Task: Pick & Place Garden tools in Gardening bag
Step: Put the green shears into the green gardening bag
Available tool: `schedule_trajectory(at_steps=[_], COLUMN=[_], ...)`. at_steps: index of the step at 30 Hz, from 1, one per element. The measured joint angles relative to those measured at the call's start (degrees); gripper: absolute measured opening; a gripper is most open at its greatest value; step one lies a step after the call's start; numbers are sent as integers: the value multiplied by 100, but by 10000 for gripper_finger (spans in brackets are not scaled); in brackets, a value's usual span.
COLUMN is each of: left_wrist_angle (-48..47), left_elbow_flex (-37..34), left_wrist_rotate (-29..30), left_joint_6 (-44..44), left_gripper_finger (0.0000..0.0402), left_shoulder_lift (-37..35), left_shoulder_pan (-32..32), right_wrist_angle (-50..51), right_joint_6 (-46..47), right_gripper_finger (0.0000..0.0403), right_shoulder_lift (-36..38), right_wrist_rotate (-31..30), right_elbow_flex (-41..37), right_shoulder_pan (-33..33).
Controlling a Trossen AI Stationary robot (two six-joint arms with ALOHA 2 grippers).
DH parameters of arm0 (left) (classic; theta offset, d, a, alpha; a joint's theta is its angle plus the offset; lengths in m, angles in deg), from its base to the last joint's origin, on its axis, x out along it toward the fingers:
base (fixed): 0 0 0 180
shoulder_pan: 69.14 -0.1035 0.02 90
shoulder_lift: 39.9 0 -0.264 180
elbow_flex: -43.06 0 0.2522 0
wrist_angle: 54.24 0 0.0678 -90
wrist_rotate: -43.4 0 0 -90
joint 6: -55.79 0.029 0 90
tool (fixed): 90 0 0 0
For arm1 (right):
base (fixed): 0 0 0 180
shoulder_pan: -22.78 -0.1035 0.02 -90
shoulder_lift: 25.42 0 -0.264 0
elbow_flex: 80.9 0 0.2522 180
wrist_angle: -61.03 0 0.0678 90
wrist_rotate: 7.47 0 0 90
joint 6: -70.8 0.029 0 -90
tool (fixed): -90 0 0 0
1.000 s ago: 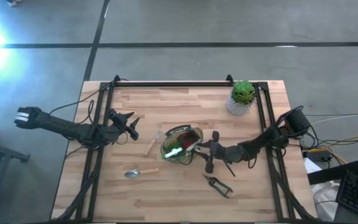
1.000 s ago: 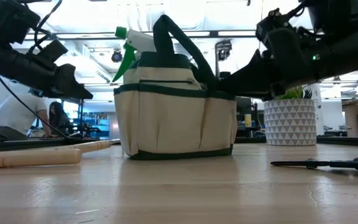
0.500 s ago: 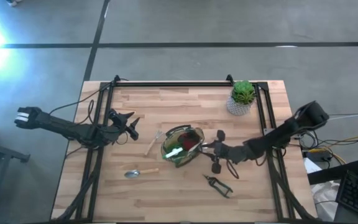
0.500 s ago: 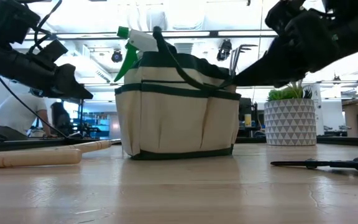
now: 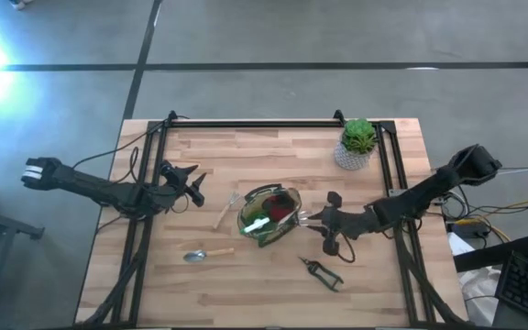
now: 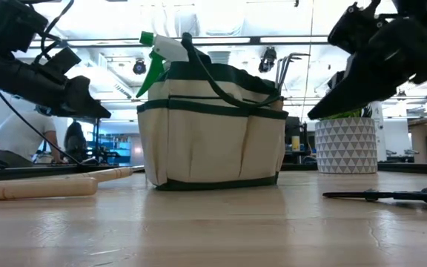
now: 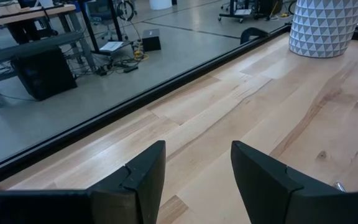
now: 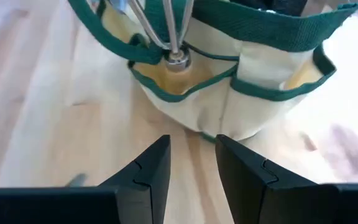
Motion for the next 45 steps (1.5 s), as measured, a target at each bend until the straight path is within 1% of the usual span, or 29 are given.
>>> schedule_trajectory(at_steps=[2, 5, 8, 13, 15, 22, 27, 32, 38, 42, 45], left_wrist_angle=[-3, -1, -1, -4, -2, -2, -4, 0, -2, 0, -1], left_elbow_flex=[0, 0, 0, 0, 0, 0, 0, 0, 0, 0, 0], left_wrist_rotate=[0, 0, 0, 0, 0, 0, 0, 0, 0, 0, 0], left_joint_6=[0, 0, 0, -2, 0, 0, 0, -2, -2, 0, -1], left_gripper_finger=[186, 186, 186, 186, 186, 186, 186, 186, 186, 186, 186], left_shoulder_lift=[2, 2, 2, 2, 0, 1, 2, 0, 0, 2, 2], left_shoulder_pan=[0, -2, -1, -1, 0, -1, 0, 0, -2, 0, -1], right_wrist_angle=[84, 287, 492, 667, 672, 662, 688, 1371, 2414, 2700, 2689], right_joint_6=[101, 336, 789, 1610, 1835, 2487, 2653, 3000, 4139, 4873, 5433], right_gripper_finger=[116, 112, 109, 111, 111, 102, 100, 99, 99, 99, 99], right_shoulder_lift=[149, 395, 604, 628, 566, 440, 442, 405, 334, 166, -132], right_wrist_rotate=[156, 710, 1225, 2079, 2271, 2418, 2429, 2404, 2448, 2451, 2665], right_elbow_flex=[0, 0, 2, 2, 2, 37, 270, 654, 1042, 1222, 1374], right_shoulder_pan=[0, 0, -2, -18, -80, -388, -664, -881, -1262, -1554, -1707])
